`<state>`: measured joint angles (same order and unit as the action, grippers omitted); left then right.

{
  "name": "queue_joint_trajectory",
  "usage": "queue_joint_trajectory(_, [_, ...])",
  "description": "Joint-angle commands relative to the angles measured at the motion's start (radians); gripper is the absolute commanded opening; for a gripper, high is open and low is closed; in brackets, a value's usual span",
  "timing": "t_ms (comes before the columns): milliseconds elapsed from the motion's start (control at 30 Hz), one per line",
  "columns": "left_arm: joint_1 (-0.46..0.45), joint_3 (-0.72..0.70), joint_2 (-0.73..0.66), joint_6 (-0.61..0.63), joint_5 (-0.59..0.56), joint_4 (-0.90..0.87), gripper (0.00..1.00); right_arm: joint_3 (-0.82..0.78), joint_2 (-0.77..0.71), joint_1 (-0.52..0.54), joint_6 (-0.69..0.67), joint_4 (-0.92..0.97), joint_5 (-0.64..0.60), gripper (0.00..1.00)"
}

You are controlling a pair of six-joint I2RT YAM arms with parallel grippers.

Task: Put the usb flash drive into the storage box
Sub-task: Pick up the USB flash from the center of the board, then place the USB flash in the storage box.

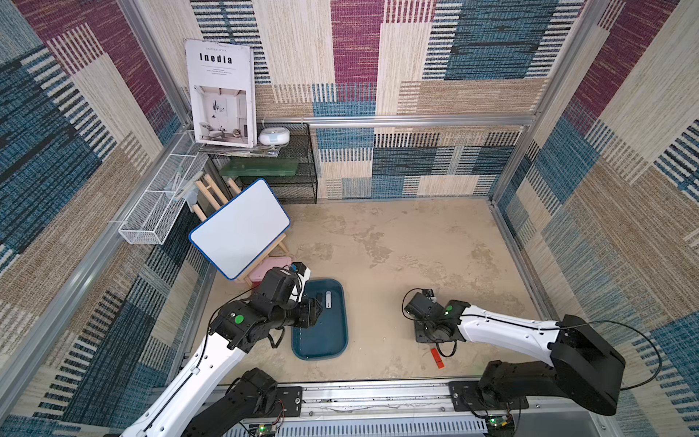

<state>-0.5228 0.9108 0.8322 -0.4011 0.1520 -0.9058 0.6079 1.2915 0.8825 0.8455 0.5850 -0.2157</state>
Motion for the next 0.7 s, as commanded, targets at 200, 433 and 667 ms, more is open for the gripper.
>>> queue_joint_trajectory(200, [0.0,0.007,-0.049,-0.011,-0.078,-0.003,0.52,0.098,-0.233,0.017,-0.031,-0.001,0.076,0.14])
queue_joint_trajectory(433, [0.005,0.016,-0.067,-0.025,-0.145,-0.021,0.52,0.202,-0.216,0.072,0.005,-0.079,0.161,0.13])
queue_joint_trajectory(667, [0.019,0.027,-0.089,-0.05,-0.242,-0.05,0.52,0.364,-0.021,0.186,0.03,-0.208,0.186,0.13])
